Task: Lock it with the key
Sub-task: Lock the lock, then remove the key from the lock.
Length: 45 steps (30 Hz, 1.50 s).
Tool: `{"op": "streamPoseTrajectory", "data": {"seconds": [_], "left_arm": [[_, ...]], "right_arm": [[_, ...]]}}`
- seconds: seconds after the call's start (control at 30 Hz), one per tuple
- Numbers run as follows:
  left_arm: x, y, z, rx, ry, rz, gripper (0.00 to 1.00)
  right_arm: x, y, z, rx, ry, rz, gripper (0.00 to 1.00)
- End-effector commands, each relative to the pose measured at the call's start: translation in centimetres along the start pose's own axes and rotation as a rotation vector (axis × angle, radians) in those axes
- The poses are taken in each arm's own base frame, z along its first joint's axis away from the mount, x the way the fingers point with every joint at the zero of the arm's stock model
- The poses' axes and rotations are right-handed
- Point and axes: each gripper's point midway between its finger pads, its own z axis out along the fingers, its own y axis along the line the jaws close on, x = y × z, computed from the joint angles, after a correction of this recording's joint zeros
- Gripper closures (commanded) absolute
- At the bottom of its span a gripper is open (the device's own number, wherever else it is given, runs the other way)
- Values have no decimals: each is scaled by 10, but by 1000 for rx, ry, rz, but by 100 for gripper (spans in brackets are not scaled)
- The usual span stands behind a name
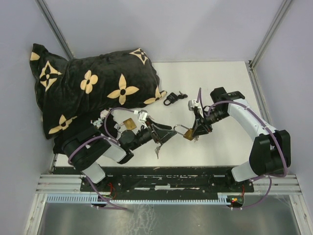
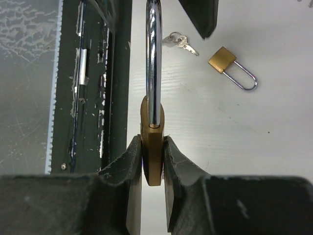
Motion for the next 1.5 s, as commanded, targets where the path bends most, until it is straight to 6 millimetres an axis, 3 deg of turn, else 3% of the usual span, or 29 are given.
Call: {"op": "streamPoseTrajectory", "data": {"seconds": [0.0, 0.2, 0.37, 0.6, 0.63, 0.67, 0.83, 0.93, 1.17, 1.33, 1.47], "left_arm": [[-16, -52, 24, 263, -29, -19, 22], [-3, -68, 41, 313, -28, 52, 27], [-2, -63, 46, 294, -40, 42, 49], [-10, -62, 50, 274, -75, 22, 94], [-12, -62, 50, 272, -81, 19, 97], [-16, -65, 50, 274, -93, 18, 97], [-42, -68, 40, 234, -190, 24, 97], [-58, -75, 31, 234, -239, 32, 97], [-79, -93, 20, 281, -284, 25, 97], [-86, -100, 17, 299, -298, 22, 97], [-89, -100, 14, 295, -310, 24, 97]], "right_arm": [[-30, 12, -3, -54, -117, 10, 98], [-30, 13, -2, -73, -121, 19, 98], [-28, 12, -1, -79, -119, 27, 98], [-24, 10, 1, -85, -110, 44, 96], [-24, 10, 1, -85, -109, 46, 95], [-24, 10, 1, -86, -108, 49, 92], [-32, 12, -2, -85, -151, 59, 39], [-42, 14, -9, -83, -214, 74, 29], [-65, 23, -21, -105, -344, 111, 29], [-82, 37, -28, -129, -423, 87, 36], [-84, 42, -30, -130, -433, 70, 45]]}}
